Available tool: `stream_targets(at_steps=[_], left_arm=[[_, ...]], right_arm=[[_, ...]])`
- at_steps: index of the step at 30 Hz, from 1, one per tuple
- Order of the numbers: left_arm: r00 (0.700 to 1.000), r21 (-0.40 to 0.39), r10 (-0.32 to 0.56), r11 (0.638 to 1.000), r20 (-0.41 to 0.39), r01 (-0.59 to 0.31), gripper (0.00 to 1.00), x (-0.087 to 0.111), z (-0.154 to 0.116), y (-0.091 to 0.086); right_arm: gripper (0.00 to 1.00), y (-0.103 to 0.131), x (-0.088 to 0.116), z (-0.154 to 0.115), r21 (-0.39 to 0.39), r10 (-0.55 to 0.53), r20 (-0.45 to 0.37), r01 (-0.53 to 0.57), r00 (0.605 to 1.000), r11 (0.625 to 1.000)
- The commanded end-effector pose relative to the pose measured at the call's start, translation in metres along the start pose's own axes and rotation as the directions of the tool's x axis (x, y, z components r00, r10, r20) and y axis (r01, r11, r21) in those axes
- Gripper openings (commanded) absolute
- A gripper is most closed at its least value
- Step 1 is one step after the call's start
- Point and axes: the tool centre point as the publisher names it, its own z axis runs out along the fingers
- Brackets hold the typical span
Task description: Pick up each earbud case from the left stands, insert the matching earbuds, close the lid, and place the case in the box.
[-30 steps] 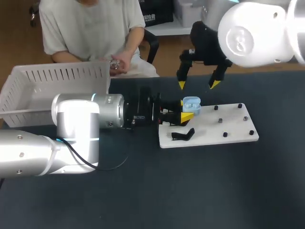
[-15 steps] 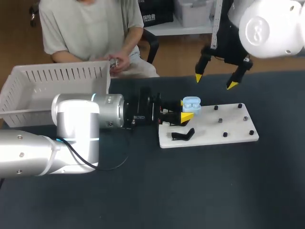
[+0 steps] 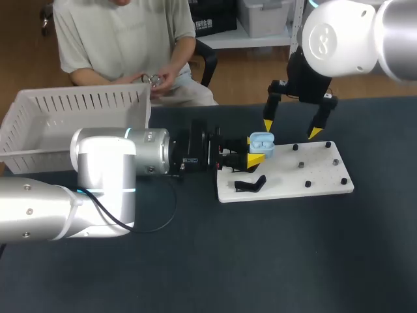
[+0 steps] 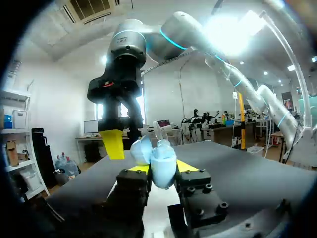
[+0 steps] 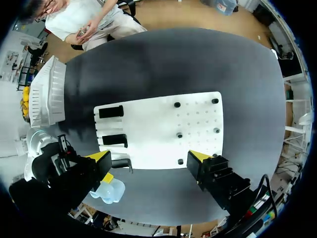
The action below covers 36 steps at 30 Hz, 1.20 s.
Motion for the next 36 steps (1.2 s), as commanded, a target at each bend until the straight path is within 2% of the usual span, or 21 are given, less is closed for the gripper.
stream_targets(at_steps=[1,9,17,20,23,26,28,30,33,36], left_arm=[[1.0,0.003,-0.001,1.0,0.0,0.001,0.0,0.0,0.0,0.001],[1.0,0.003,-0.001,1.0,0.0,0.001,0.0,0.0,0.0,0.001],[1.0,0.003,-0.001,1.0,0.0,0.001,0.0,0.0,0.0,0.001],[1.0,0.003,-0.001,1.0,0.0,0.001,0.0,0.0,0.0,0.001],[1.0,0.003,-0.001,1.0,0.0,0.001,0.0,0.0,0.0,0.001],[1.0,0.003,-0.001,1.0,0.0,0.001,0.0,0.0,0.0,0.001],[0.999,-0.04,0.003,0.999,-0.034,-0.004,0.0,-0.001,-0.016,0.005],[0.998,-0.085,0.003,0.996,-0.055,-0.007,0.0,-0.004,-0.034,0.01],[0.993,-0.189,0.022,0.981,-0.119,-0.044,0.0,-0.023,-0.081,0.017],[0.99,-0.301,0.012,0.952,-0.138,-0.054,0.0,-0.041,-0.127,0.025]], right_arm=[[1.0,-0.005,0.009,-0.002,-0.004,0.001,-0.01,-0.001,1.0,1.0],[1.0,-0.006,0.03,-0.008,-0.013,-0.011,-0.021,0.01,1.0,1.0],[1.0,0.0,0.04,-0.005,-0.018,-0.038,-0.056,0.037,0.998,0.999],[1.0,0.0,0.038,-0.01,-0.019,-0.041,0.02,0.042,0.999,0.999],[1.0,-0.004,0.036,-0.027,-0.046,-0.035,0.155,0.042,0.987,0.998],[1.0,-0.016,0.034,-0.051,-0.074,-0.001,0.293,0.024,0.956,0.997],[1.0,-0.028,0.032,-0.065,-0.108,0.043,0.344,-0.006,0.938,0.994],[1.0,-0.041,0.031,-0.071,-0.131,0.08,0.355,-0.035,0.931,0.991],[1.0,-0.041,0.031,-0.071,-0.131,0.08,0.355,-0.035,0.931,0.991],[1.0,-0.041,0.031,-0.071,-0.131,0.08,0.355,-0.035,0.931,0.991]])
